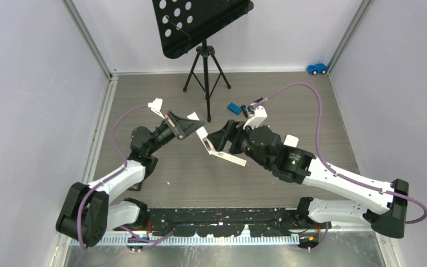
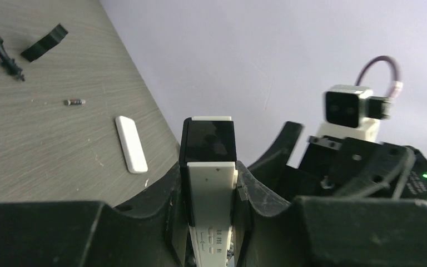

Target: Load the batteries into the remote control

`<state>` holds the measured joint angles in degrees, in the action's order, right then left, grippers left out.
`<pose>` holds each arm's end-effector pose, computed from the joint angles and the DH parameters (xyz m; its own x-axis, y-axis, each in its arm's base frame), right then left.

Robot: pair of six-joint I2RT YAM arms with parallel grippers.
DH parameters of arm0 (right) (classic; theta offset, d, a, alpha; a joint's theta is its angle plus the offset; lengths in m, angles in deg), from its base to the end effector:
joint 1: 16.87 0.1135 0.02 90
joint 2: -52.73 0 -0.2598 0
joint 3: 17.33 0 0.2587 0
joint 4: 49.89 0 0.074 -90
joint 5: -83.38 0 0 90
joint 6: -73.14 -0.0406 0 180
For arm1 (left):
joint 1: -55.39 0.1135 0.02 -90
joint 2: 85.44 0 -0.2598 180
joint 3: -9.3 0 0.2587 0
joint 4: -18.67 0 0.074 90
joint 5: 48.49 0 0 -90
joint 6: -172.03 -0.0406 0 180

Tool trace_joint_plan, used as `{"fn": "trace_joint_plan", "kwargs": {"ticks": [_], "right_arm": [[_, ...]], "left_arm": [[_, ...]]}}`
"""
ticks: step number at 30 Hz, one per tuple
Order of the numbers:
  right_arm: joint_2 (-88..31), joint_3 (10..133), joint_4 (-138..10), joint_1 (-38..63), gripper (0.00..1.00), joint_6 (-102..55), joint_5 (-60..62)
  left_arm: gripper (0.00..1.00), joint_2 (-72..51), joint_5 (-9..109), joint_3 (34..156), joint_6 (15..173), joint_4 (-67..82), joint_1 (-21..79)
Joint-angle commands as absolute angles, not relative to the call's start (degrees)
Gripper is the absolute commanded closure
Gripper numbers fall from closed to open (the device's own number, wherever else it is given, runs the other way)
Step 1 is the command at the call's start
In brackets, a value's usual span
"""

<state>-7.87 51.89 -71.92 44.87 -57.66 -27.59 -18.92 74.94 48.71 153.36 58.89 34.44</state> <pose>0.1345 0.2196 0.3527 -0.5128 0.3346 -0.7906 -0.4261 0.7003 0.5728 0.2272 -0.1109 0.2584 -0.6896 -0.5826 -0.4302 0.4566 0.1112 -0.8827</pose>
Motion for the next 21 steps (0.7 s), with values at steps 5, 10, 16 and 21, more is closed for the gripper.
{"fn": "trace_joint_plan", "kwargs": {"ticks": [5, 10, 16, 21], "right_arm": [[-3.1, 49.02, -70.27, 43.8, 0.14, -81.41, -31.8], [-2.48, 42.82, -58.29, 43.0, 0.14, -92.08, -29.7], [-5.7, 42.64, -53.43, 42.81, 0.13, -95.49, -27.54], [-9.99, 43.67, -50.79, 42.45, 0.14, -96.31, -23.85]], "left_arm": [[1.0, -18.52, 69.55, 48.65, 156.9, 72.48, 34.3], [1.0, -19.86, 67.53, 47.31, 160.2, 73.84, 34.3], [1.0, -23.1, 67.03, 47.66, 159.65, 67.95, 34.3], [1.0, -25.26, 67.29, 48.13, 158.15, 63.23, 34.3]]}}
